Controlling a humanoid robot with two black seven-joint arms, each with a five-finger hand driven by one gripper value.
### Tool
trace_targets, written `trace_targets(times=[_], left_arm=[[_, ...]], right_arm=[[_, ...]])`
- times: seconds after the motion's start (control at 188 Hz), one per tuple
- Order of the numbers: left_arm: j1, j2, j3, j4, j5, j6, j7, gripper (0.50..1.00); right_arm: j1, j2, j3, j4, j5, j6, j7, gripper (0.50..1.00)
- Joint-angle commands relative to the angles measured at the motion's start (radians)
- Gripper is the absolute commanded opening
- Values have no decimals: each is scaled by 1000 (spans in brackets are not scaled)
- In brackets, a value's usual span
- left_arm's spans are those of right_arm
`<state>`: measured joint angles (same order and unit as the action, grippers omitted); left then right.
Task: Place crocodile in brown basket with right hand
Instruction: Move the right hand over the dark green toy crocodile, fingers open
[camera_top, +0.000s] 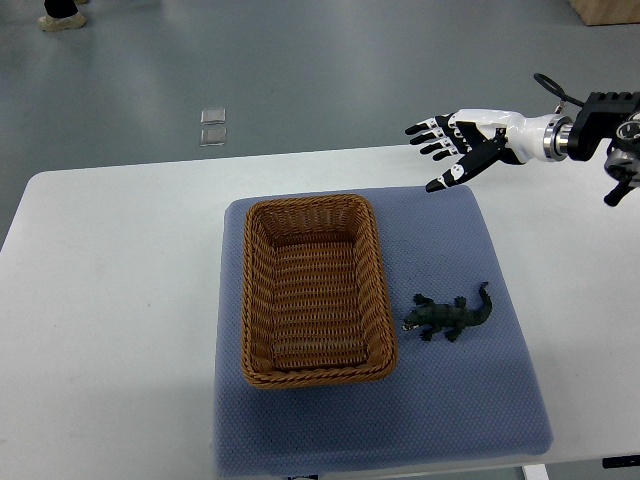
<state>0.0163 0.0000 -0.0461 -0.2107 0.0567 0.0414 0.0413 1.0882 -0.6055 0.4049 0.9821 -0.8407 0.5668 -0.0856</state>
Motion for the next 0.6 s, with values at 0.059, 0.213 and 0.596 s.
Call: trace_targets(times=[0.059,0.213,0.596], left_arm=[[-2,0,0,-9,2,0,0,1000],[-2,0,2,-10,2,-2,0,1000],[-4,0,0,-10,2,-2,5,1000]], right_arm=[[203,-100,-204,158,-44,44,-100,928],[288,-166,-264,362,-34,44,-186,928],[193,-270,-279,471,-29,44,-200,928]])
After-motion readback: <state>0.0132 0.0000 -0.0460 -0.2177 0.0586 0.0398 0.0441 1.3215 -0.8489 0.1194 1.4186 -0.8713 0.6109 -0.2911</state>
